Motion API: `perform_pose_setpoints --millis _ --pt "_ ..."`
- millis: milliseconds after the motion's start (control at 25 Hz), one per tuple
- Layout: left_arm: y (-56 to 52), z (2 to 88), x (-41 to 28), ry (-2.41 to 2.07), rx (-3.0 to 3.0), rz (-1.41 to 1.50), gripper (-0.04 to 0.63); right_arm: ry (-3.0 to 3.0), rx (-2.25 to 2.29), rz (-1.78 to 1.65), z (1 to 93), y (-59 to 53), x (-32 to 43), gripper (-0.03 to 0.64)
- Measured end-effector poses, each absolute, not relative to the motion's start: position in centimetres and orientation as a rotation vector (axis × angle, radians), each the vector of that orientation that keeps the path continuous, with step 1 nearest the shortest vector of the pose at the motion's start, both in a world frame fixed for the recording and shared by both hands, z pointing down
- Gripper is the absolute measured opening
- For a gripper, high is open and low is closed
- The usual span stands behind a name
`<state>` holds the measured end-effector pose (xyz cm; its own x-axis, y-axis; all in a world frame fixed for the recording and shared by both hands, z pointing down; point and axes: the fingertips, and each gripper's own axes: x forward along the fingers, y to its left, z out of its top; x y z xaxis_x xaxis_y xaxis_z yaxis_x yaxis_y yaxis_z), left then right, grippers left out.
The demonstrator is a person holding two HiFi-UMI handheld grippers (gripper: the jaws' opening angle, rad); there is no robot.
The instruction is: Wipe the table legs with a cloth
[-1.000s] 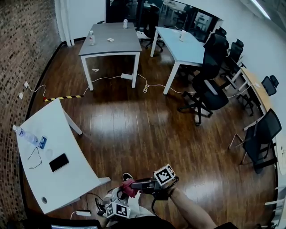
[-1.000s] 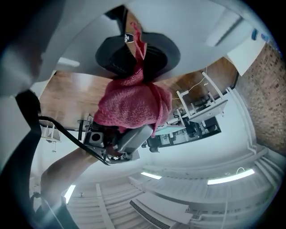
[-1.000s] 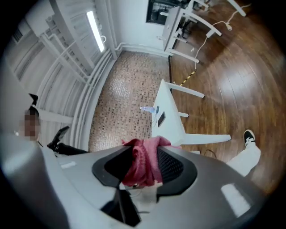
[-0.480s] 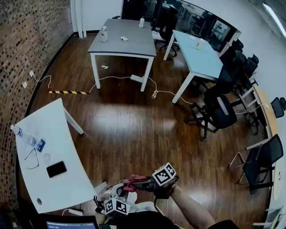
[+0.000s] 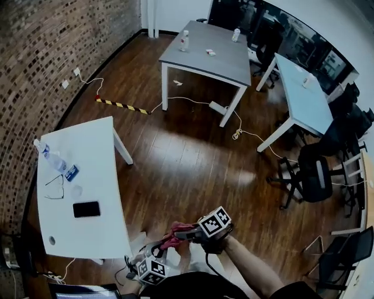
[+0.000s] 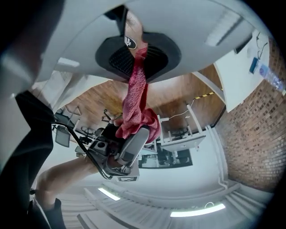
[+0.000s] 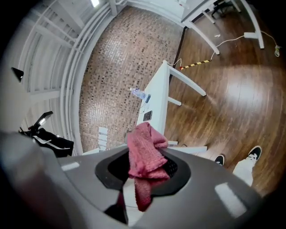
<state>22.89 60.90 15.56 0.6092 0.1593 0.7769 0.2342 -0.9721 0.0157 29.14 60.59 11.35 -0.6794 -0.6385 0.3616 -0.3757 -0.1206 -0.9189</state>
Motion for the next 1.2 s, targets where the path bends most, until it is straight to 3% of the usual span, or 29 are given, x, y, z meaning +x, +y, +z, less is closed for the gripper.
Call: perform_pose_setpoints --millis 520,920,1200 --pt "56.7 15.5 33.1 0.301 -2.808 -1.569 0.029 2.225 -0.951 -2.081 15.4 52.6 43.4 0.097" --pt "54.0 17.0 32.4 0.964 -2.86 -1.776 0.023 2.285 -0.818 -2.176 17.6 44.4 47.0 0.094" --pt "47.5 17.7 37.4 1.175 -3.004 -1.712 0.003 2.157 -0.82 -2.28 18.6 37.8 49.9 0.094"
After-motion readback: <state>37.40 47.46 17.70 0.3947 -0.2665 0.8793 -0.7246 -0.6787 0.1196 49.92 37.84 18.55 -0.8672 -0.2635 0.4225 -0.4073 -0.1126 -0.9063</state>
